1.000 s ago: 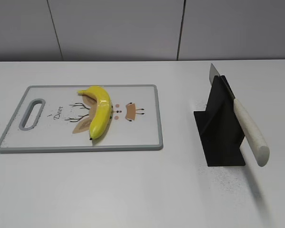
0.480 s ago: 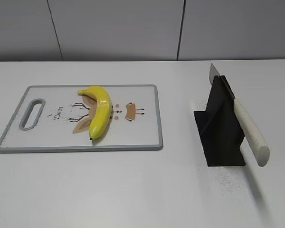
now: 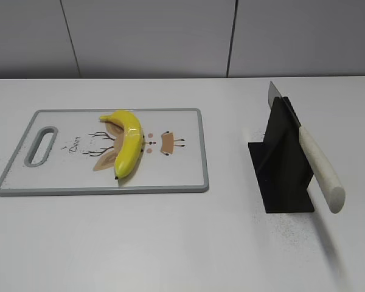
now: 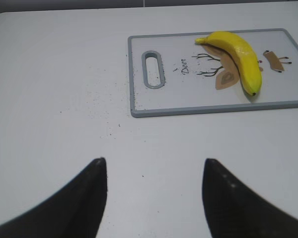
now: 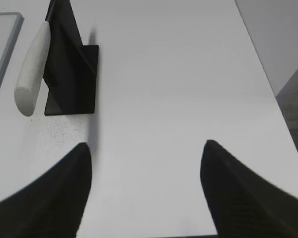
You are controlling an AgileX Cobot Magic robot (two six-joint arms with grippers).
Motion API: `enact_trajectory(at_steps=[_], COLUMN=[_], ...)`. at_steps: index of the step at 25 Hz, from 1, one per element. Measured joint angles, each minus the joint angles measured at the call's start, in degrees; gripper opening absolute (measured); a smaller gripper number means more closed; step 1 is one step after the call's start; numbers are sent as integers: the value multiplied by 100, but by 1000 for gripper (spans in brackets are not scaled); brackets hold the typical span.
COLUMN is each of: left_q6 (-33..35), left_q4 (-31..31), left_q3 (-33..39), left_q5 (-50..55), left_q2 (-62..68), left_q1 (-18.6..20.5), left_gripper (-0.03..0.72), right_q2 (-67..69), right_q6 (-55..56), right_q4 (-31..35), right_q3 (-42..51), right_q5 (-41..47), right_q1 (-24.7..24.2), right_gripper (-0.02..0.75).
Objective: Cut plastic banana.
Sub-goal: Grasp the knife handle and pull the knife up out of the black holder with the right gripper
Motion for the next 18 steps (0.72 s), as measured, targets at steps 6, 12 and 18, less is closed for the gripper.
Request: enact_trajectory(at_steps=[6, 12, 18], left_q6=[0, 0, 0], left_q4=[0, 0, 0], left_q3=[0, 0, 0], left_q5=[0, 0, 0], left_q2=[0, 0, 0], left_q1=[0, 0, 0], left_gripper=[591, 589, 589], right_q2=[1179, 2083, 3083], right_q6=[-47, -59, -69], right_q4=[0, 410, 609], right_q3=[-409, -951, -1437], right_q5=[6, -1, 6], right_q1=[0, 193, 840], right_gripper=[540, 532, 529])
